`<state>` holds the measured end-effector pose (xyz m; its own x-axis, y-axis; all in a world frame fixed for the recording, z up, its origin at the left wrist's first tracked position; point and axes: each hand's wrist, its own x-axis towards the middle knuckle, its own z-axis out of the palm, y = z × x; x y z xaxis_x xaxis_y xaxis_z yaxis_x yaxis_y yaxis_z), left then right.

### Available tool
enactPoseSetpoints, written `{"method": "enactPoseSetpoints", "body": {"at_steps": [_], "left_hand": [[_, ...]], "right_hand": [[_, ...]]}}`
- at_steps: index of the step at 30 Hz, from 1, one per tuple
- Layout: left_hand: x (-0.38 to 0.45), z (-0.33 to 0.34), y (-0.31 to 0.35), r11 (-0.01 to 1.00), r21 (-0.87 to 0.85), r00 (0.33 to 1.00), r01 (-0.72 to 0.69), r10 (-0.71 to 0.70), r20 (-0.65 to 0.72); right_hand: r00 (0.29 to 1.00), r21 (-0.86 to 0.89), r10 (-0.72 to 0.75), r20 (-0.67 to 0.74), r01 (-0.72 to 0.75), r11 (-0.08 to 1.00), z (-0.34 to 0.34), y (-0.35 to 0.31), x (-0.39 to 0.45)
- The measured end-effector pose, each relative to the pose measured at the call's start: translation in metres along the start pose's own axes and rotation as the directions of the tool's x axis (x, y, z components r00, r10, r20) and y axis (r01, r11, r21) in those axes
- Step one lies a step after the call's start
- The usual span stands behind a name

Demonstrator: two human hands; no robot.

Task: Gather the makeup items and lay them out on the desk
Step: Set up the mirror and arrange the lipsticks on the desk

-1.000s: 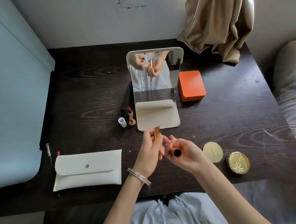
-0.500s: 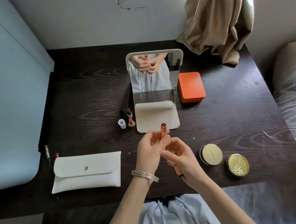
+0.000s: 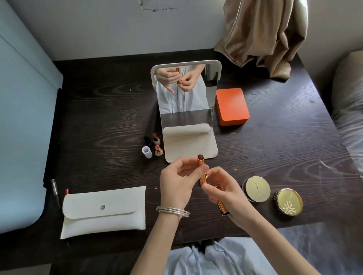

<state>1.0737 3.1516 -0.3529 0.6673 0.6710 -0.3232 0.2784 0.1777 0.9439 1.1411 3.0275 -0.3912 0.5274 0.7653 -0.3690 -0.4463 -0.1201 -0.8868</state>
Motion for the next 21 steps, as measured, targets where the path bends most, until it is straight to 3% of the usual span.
{"method": "enactPoseSetpoints", "body": {"at_steps": [8, 21], "left_hand": [[-0.006, -0.001, 0.009, 0.999, 0.042, 0.999, -0.006, 0.007, -0.037], [-0.02, -0.002, 0.024, 0.993, 0.056, 0.995, -0.101, 0.102, -0.013]], "right_hand": [[0.987, 0.194, -0.015, 0.162, -0.017, 0.981, 0.0, 0.001, -0.005], [0.978, 0.182, -0.043, 0.202, 0.006, 0.983, 0.004, -0.003, -0.002]]}}
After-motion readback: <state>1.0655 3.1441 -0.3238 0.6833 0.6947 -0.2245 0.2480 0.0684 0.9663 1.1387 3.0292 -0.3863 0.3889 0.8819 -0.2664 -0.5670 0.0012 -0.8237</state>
